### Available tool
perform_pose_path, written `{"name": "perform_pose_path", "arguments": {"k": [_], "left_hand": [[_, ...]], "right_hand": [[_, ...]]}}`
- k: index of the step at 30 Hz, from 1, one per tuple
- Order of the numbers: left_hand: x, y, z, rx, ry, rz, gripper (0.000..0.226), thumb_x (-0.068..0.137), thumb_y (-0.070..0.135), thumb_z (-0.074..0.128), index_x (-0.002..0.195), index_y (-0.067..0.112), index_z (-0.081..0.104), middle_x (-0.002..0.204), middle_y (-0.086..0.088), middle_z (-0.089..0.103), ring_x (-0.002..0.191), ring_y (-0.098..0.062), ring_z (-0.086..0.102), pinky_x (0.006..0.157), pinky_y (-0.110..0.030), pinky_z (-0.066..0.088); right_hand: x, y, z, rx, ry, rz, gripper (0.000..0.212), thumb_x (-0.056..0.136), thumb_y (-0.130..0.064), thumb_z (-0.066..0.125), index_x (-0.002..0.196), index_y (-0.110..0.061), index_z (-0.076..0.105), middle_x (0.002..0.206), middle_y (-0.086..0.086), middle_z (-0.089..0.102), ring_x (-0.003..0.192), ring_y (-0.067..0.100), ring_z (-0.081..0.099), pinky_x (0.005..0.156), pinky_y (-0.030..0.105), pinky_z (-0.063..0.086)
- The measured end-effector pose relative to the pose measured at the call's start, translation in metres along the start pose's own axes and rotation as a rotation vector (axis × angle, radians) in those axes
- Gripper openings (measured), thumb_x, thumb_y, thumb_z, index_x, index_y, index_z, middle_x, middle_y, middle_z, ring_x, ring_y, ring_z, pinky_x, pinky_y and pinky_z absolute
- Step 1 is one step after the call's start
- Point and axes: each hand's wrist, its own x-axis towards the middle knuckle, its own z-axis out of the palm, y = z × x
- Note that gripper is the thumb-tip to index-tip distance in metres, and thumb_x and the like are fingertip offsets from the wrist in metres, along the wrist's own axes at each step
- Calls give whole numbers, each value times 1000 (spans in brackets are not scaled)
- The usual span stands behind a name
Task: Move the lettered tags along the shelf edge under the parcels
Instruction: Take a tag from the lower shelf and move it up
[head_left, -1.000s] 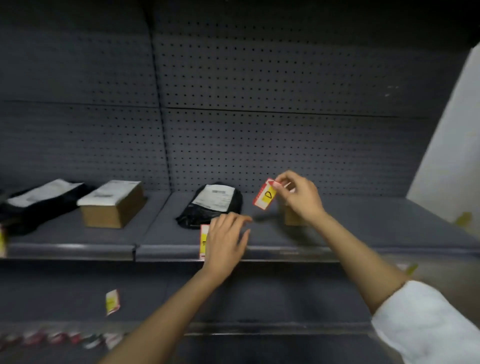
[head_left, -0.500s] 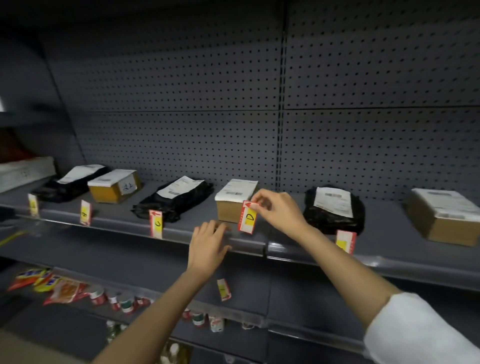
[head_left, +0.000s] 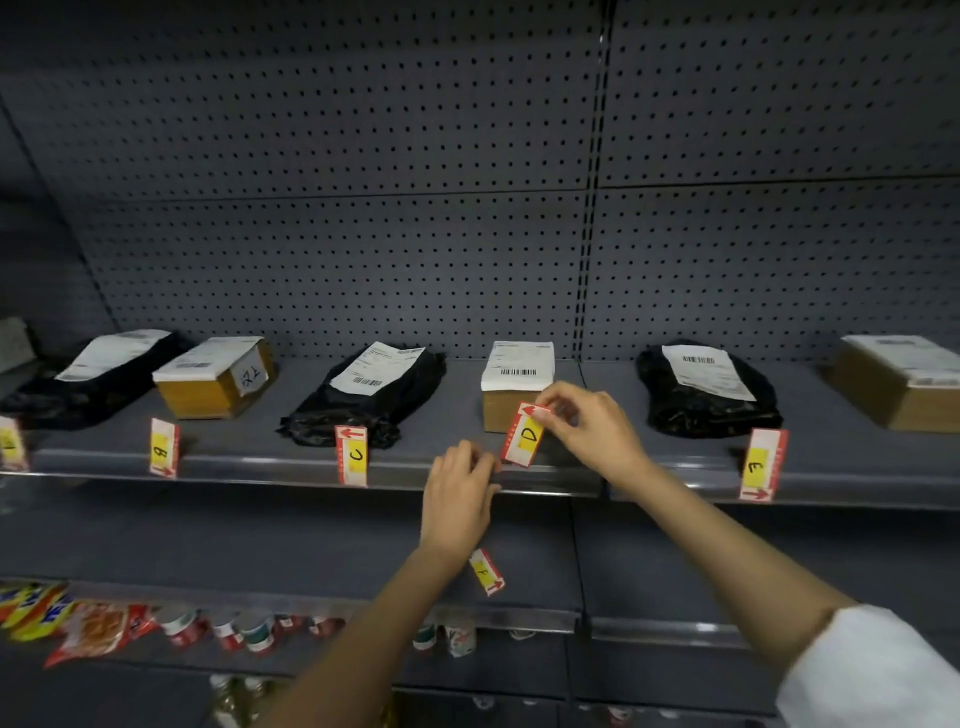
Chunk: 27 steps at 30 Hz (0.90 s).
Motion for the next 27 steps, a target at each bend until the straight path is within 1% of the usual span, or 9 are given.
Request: {"name": "perform_pose_path", "arguments": {"k": [3,5,7,9,13,16,20,23,27], "left_hand": [[-8,1,2,-78,16,-35,20,75,12,71,86,17,55,91,-4,53,84,-22,51,76,-34,43],[-12,-1,1,-118,-2,-45,19,78,14,69,89,19,55,92,-2,55,86,-21,51,79,-32,40],[-12,-4,0,-122,-9,-25,19,79,13,68,93,20,57,94,-1,57,89,-20,51,82,-30,38],[-10,-5,-3,-109,-8,-12,21,79,11,66,97,20,60,95,-1,58,91,-21,50,83,-31,36],[-18,-13,-8,-124,40,-27,19,79,11,67,96,18,61,93,-3,60,88,-22,52,80,-33,40],[-38,-24,-1,-132,5,-57,15,80,12,68,92,18,61,91,-3,62,87,-20,53,80,-33,40],[-65,-39,17,-121,-88,-118,14,78,11,68,88,18,61,89,-4,62,86,-23,54,78,-33,39],[-78,-49,31,-120,-164,-158,14,78,12,67,89,18,60,91,-5,61,85,-23,54,75,-32,37],[-88,-62,53,-85,-294,-158,23,82,17,62,104,16,57,105,-6,61,96,-24,53,83,-35,39]], "right_hand": [[-1,-4,3,22,41,11,5,84,-30,65,87,-28,61,81,-8,68,75,9,63,69,28,50],[-3,-5,9,-52,-11,-1,7,85,-31,64,88,-26,62,84,-6,69,79,13,64,76,32,49],[-6,-5,18,-222,-125,-28,12,86,-34,62,93,-24,63,95,-3,69,90,16,62,89,35,42],[-8,-3,23,-326,-182,-49,19,87,-35,59,101,-21,63,106,-1,65,102,18,56,95,36,37],[-19,-2,14,-287,-52,-99,27,86,-33,62,111,-24,59,113,-2,60,107,16,51,90,31,36],[-39,-1,10,-310,20,-225,14,89,-28,57,102,-24,60,102,-3,61,97,16,55,81,27,38],[-77,6,38,-318,-221,-307,10,90,-25,54,99,-25,59,99,-4,63,93,11,57,79,25,44],[-100,20,74,-322,-389,-222,12,91,-25,53,101,-24,60,102,-3,63,96,13,58,85,29,47],[-114,47,117,-316,-461,39,17,90,-25,54,105,-22,61,110,-1,62,102,19,58,89,33,48]]}}
